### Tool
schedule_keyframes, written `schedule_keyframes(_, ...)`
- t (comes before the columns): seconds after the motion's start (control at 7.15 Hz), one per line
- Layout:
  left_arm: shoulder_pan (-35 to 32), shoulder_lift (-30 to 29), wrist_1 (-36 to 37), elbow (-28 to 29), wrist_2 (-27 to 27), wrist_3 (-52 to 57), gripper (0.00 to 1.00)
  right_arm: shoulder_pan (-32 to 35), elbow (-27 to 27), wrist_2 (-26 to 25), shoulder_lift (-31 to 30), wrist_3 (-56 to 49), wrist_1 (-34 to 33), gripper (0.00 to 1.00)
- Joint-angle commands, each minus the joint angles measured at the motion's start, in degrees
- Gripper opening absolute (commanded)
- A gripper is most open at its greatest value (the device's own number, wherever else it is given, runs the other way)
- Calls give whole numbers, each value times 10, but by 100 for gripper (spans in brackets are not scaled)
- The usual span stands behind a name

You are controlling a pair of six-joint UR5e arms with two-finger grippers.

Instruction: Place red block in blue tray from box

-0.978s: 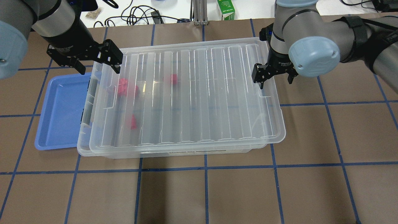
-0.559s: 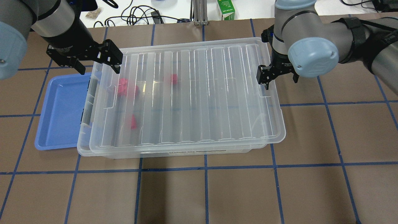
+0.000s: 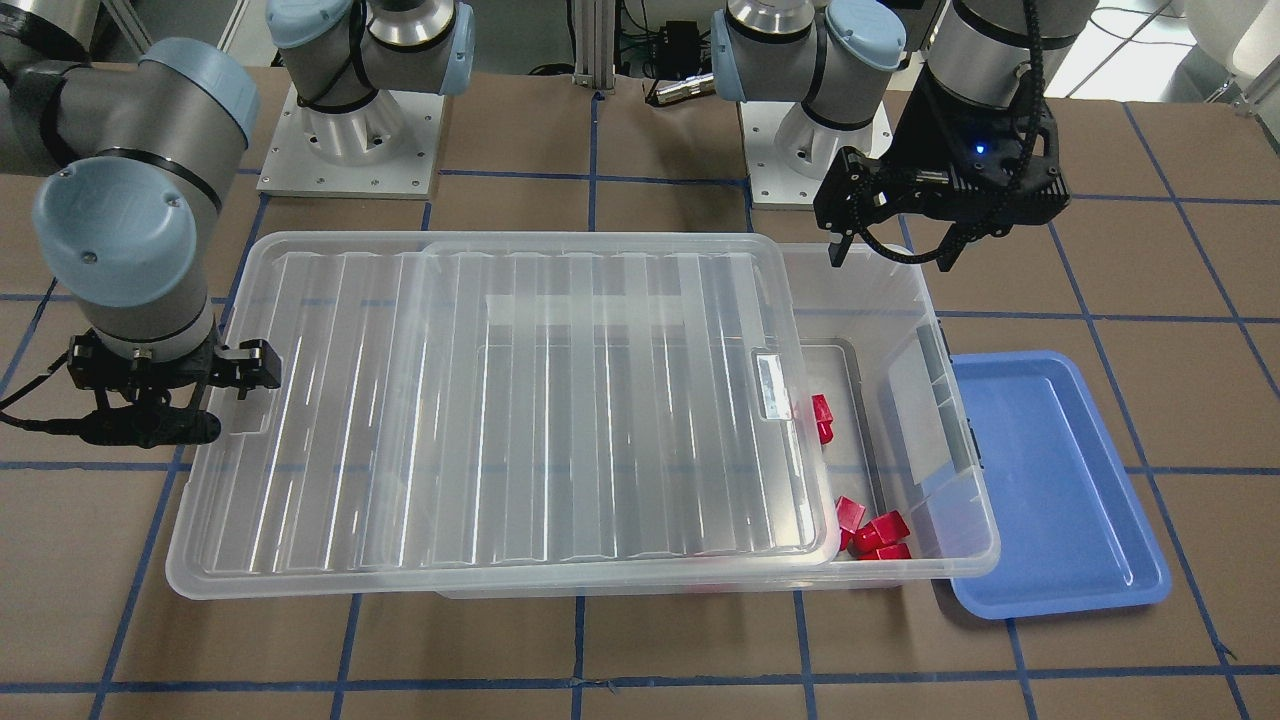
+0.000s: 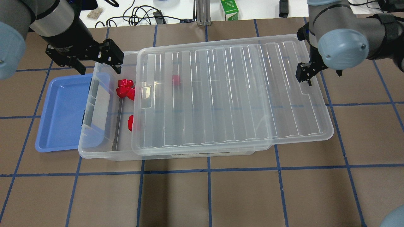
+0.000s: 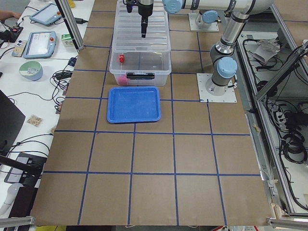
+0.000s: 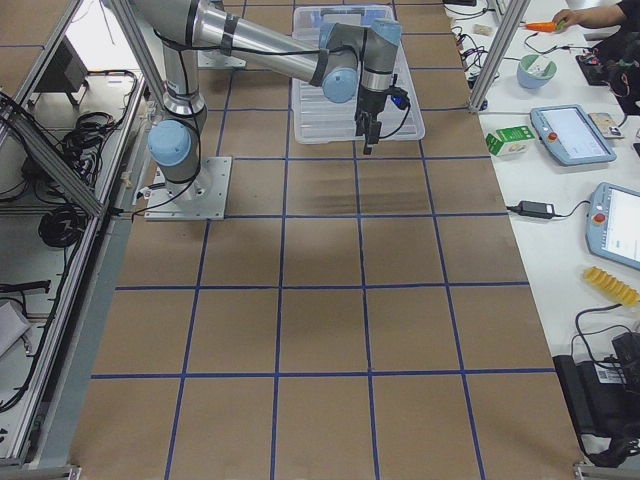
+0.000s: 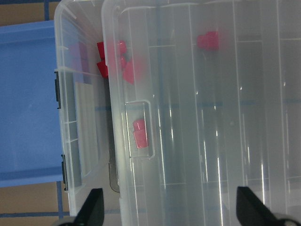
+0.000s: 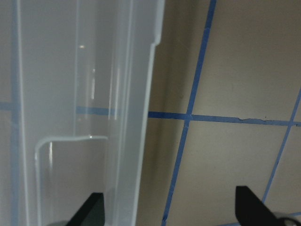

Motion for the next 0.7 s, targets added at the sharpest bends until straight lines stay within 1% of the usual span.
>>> schedule_keyframes(0.0, 3, -1, 0, 7, 1, 3, 100, -29, -2, -1, -1, -35, 0, 100)
schedule_keyframes(0.42, 3, -1, 0, 6, 0, 2, 100, -63, 4, -3, -16, -34, 10, 100)
schedule_keyframes(0.56, 3, -3, 0, 8, 0, 2, 100, -63, 4, -2, -21, -34, 11, 100)
